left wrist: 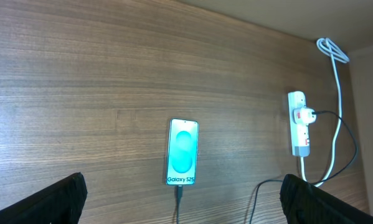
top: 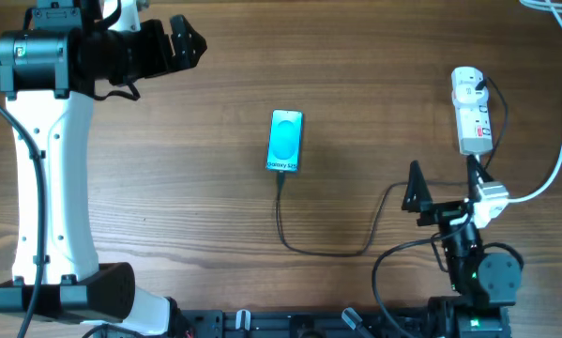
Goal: Plug charger to phone and switch on socket
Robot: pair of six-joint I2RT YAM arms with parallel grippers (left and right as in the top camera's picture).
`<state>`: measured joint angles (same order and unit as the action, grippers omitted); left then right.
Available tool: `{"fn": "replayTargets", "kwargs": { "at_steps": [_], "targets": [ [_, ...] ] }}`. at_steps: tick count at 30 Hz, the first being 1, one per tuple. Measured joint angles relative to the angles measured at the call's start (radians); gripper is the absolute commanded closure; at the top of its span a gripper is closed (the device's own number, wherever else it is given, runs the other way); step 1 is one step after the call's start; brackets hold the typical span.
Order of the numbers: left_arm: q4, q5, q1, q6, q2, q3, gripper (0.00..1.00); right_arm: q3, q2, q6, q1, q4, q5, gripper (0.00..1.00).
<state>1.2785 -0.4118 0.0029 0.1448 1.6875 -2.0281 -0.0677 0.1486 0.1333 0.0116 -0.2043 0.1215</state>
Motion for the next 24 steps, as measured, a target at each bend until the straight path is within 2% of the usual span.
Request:
{"fn": "replayTargets", "kwargs": {
  "at_steps": [6, 12, 24],
  "targets": [
    [0.001, 0.000, 0.000, 0.000, 0.000, 0.000, 0.00, 0.060, -0.069, 0.000, 0.000, -0.020, -0.026, 0.00],
    [0.001, 0.000, 0.000, 0.000, 0.000, 0.000, 0.00, 0.062, -0.110, 0.000, 0.000, 0.206, -0.045, 0.00],
    [0.001, 0.000, 0.000, 0.000, 0.000, 0.000, 0.00, 0.061, -0.129, 0.000, 0.000, 0.205, -0.045, 0.00]
  ]
}}
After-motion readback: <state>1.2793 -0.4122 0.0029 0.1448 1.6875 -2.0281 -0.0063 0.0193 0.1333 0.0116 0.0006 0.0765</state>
